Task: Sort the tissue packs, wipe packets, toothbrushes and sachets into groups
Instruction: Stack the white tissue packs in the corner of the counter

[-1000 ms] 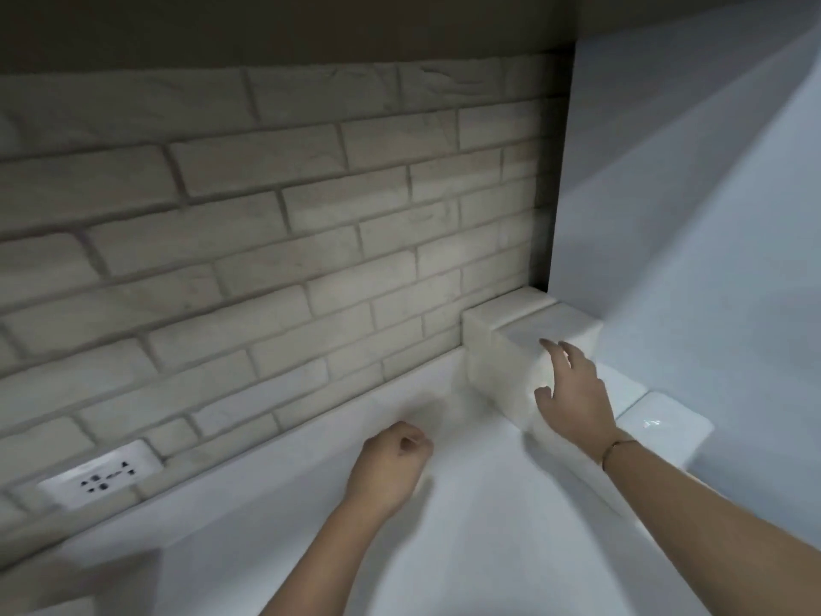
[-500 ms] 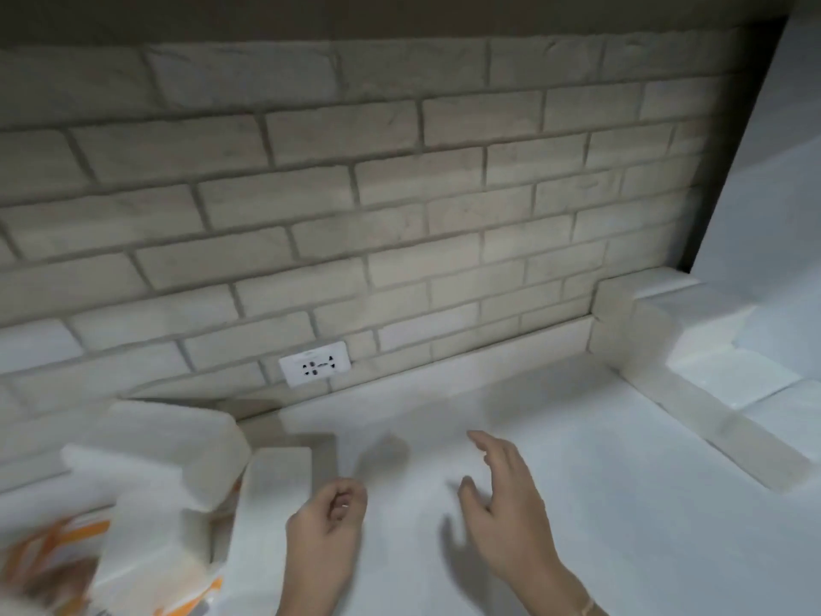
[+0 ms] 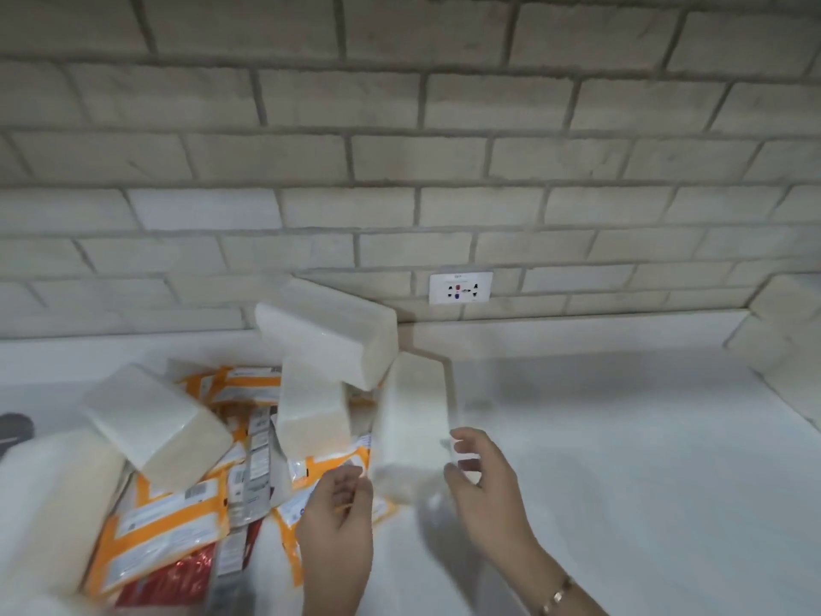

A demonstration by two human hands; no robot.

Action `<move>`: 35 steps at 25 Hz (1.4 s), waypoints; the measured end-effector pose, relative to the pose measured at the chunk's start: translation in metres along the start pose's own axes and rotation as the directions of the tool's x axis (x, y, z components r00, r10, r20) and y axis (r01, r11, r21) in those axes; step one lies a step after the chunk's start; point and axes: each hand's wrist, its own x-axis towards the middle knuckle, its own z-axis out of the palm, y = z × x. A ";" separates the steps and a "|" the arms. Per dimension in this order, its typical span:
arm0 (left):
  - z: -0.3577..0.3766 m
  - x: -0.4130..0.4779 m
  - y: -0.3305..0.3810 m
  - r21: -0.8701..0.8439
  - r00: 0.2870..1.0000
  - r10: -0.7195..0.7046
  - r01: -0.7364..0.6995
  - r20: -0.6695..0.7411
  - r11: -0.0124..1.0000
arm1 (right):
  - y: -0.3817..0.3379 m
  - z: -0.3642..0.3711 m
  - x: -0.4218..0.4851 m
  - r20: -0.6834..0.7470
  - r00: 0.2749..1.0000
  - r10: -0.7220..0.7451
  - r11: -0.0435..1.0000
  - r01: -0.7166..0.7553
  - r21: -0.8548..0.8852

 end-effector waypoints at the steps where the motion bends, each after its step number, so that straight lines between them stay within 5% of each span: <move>1: 0.002 0.010 0.005 -0.009 1.000 -0.009 0.009 0.010 1.000 | -0.008 0.005 0.010 -0.045 0.997 0.057 0.996 -0.054 0.069; 3: 0.014 0.040 0.005 0.027 0.990 -0.048 0.045 0.135 0.999 | -0.022 0.015 0.032 -0.048 0.975 0.219 0.960 -0.206 0.192; 7: 0.041 0.066 -0.006 0.173 0.911 -0.191 0.135 0.366 0.976 | -0.028 0.037 0.049 0.188 0.892 0.411 0.859 -0.448 0.248; 14: 0.045 0.028 -0.017 0.187 0.897 -0.139 0.064 0.420 0.980 | -0.011 0.035 0.021 0.207 0.932 0.298 0.874 -0.353 0.334; 18: 0.040 -0.017 -0.020 -0.028 0.881 -0.017 0.034 0.473 0.999 | 0.001 0.005 -0.013 0.178 0.966 0.186 0.906 -0.239 0.348; 20: 0.039 -0.035 -0.012 -0.202 0.861 -0.018 0.139 0.508 0.969 | 0.004 -0.014 -0.031 0.132 0.981 0.140 0.916 -0.179 0.359; 24: 0.032 -0.045 0.004 -0.324 0.709 -0.176 0.511 0.683 0.796 | 0.003 -0.039 -0.059 0.028 0.999 0.030 0.990 -0.034 0.138; 28: 0.029 -0.038 0.009 -0.254 0.552 -0.278 0.699 0.786 0.668 | -0.005 -0.044 -0.059 -0.039 0.998 -0.040 0.996 0.043 0.073; 33: 0.038 -0.033 0.005 -0.197 0.458 -0.331 0.782 0.825 0.591 | -0.005 -0.066 -0.046 -0.107 0.980 0.166 0.967 -0.140 0.213; 35: 0.043 -0.028 0.007 -0.149 0.380 -0.333 0.822 0.863 0.550 | -0.006 -0.086 -0.028 -0.023 0.930 0.366 0.841 -0.321 0.435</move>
